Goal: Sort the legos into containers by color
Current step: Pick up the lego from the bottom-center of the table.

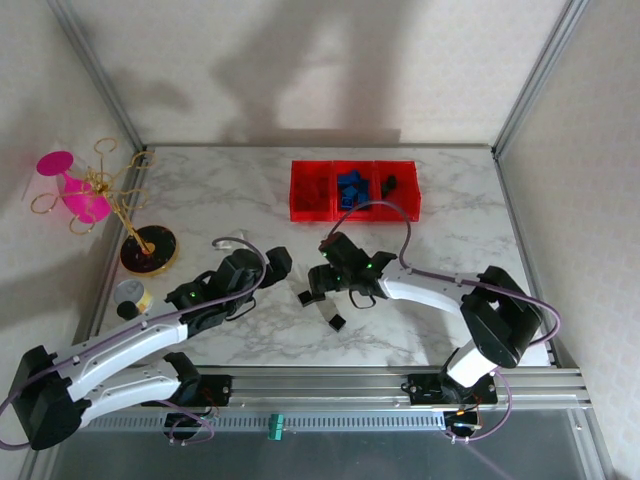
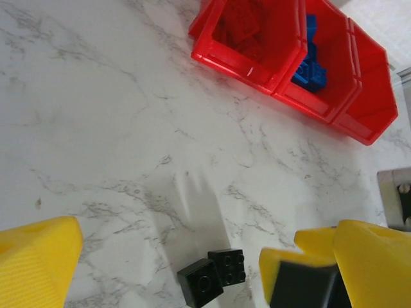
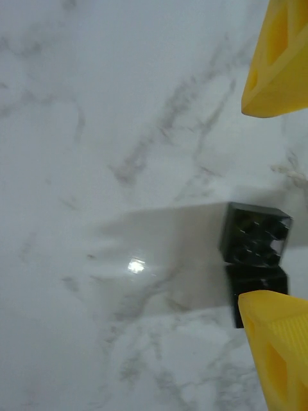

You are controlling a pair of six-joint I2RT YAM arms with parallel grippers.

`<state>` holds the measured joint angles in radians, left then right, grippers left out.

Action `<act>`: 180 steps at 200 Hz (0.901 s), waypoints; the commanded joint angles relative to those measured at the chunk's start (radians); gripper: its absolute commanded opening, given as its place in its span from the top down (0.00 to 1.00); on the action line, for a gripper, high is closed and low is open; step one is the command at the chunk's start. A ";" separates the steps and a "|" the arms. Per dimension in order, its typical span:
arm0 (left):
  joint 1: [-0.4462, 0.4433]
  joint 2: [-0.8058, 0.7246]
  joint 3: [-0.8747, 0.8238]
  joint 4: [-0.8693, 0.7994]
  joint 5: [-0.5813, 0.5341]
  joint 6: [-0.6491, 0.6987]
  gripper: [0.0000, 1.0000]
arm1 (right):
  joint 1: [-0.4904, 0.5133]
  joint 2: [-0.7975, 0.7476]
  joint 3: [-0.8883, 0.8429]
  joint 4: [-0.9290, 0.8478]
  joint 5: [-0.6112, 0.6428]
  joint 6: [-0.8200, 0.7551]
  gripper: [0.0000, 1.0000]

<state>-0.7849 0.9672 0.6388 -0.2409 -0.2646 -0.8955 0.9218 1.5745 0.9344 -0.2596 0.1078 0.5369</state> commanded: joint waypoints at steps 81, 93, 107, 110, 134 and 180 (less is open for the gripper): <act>-0.001 -0.102 -0.051 -0.135 -0.112 -0.110 0.00 | 0.146 0.162 0.124 -0.033 0.059 -0.020 0.43; 0.001 -0.112 -0.054 -0.144 -0.117 -0.113 0.00 | 0.150 0.178 0.140 -0.038 0.064 -0.027 0.44; 0.002 -0.117 -0.057 -0.155 -0.121 -0.118 0.00 | 0.152 0.197 0.153 -0.041 0.073 -0.034 0.46; 0.003 -0.118 -0.057 -0.158 -0.122 -0.118 0.00 | 0.152 0.202 0.159 -0.042 0.075 -0.035 0.47; 0.002 -0.122 -0.067 -0.163 -0.118 -0.128 0.00 | 0.158 0.232 0.180 -0.043 0.076 -0.044 0.50; 0.004 -0.150 -0.083 -0.162 -0.116 -0.133 0.00 | 0.184 0.262 0.196 -0.046 0.078 -0.049 0.52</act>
<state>-0.7837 0.8421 0.5716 -0.3653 -0.3420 -0.9848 1.0740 1.8015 1.1069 -0.2756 0.1677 0.5022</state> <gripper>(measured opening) 0.996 0.488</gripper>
